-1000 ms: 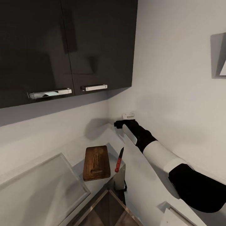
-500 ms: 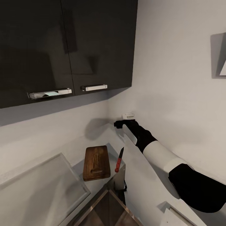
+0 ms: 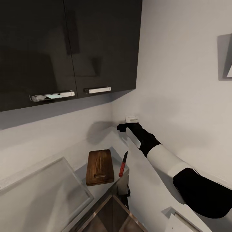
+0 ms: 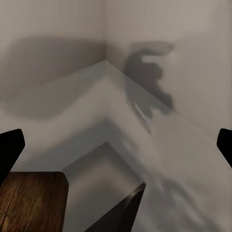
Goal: In the kitchen, take the Vidalia onion out of the sink, dice it on the chopping board with the paring knife, put the diced onion into the bowl on the countertop, then place both the paring knife and the chopping board into the sink.
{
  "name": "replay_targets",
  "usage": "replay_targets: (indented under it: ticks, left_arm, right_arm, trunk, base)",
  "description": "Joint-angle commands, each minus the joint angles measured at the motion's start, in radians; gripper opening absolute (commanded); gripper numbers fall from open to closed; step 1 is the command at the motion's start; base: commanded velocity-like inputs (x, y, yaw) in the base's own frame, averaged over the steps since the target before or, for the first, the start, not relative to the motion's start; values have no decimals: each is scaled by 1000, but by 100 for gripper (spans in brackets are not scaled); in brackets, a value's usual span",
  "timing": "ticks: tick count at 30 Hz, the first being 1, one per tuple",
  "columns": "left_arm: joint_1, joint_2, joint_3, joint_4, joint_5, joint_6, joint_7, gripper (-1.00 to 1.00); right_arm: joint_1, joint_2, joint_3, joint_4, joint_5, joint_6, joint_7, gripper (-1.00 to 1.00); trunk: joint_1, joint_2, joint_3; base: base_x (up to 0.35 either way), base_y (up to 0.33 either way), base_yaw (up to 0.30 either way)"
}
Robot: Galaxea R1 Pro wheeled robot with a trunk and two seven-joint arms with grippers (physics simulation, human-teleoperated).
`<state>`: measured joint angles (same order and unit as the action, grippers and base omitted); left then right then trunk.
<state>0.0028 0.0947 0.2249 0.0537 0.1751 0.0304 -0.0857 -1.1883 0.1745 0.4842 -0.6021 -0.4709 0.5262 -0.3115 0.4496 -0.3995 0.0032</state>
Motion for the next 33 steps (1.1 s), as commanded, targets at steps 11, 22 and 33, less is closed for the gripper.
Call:
replay_targets:
  ticks: [11, 22, 33]
  left_arm:
    - [0, 5, 2, -1, 10, 3, -5, 100]
    - [0, 6, 1, 0, 10, 3, -5, 100]
    - [0, 7, 1, 0, 10, 3, -5, 100]
  right_arm:
    - [-1, 0, 4, 0, -11, 1, -9, 100]
    - [-1, 0, 4, 1, -11, 1, -9, 100]
    - [1, 0, 4, 1, -11, 1, -9, 100]
  trunk:
    - [0, -1, 0]
    - [0, -1, 0]
    - [0, -1, 0]
  base:
    - [0, 52, 0]
    - [10, 6, 0]
    - [2, 0, 0]
